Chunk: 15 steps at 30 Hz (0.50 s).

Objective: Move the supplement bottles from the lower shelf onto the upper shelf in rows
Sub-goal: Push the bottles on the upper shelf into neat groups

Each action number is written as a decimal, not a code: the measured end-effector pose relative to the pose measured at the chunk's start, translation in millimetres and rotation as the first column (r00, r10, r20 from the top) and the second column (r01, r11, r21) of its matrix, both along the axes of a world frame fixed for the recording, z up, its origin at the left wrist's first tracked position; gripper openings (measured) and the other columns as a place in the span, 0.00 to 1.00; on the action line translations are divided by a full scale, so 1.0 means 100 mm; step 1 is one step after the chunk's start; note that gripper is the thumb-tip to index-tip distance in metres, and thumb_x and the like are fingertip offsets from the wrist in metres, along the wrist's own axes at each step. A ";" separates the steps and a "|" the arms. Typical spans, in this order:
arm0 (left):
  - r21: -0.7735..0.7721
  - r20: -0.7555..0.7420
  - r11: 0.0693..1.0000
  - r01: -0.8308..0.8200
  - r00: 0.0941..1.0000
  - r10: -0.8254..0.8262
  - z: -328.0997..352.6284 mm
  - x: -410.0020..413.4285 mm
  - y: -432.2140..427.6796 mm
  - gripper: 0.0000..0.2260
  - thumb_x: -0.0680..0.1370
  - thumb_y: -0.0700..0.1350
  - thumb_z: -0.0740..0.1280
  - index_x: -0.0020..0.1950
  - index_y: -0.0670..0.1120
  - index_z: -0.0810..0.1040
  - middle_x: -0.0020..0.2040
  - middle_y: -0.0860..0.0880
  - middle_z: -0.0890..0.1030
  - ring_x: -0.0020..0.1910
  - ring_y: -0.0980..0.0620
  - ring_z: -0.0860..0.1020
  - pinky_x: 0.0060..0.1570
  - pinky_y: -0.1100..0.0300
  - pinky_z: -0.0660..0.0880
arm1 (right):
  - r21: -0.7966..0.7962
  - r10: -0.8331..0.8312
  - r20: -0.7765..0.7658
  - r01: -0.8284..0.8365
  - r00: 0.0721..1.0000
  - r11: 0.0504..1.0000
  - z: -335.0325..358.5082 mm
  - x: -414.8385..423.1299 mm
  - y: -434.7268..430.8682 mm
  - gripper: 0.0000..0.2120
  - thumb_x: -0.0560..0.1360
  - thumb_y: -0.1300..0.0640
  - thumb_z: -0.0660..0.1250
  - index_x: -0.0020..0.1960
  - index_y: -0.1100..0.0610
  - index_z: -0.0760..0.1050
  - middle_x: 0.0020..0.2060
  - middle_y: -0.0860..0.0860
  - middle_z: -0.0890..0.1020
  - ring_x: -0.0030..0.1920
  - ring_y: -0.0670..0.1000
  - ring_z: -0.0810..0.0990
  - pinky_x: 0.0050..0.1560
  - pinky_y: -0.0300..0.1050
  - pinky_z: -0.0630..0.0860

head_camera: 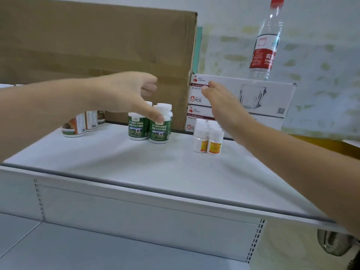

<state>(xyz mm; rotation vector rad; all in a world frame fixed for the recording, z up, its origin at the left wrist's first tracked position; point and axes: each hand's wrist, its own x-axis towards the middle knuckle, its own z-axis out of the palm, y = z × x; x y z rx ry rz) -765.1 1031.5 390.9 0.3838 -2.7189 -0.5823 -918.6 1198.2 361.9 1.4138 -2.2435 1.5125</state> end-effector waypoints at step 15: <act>0.394 -0.032 0.903 0.169 0.985 -0.170 -0.67 -0.44 -1.11 0.51 0.53 0.59 0.83 0.70 0.51 0.65 0.63 0.55 0.77 0.61 0.57 0.77 0.62 0.57 0.74 | 0.022 -0.207 0.348 0.212 0.914 0.977 -0.42 0.23 -1.22 0.44 0.73 0.38 0.67 0.79 0.54 0.49 0.73 0.52 0.66 0.68 0.53 0.68 0.62 0.48 0.64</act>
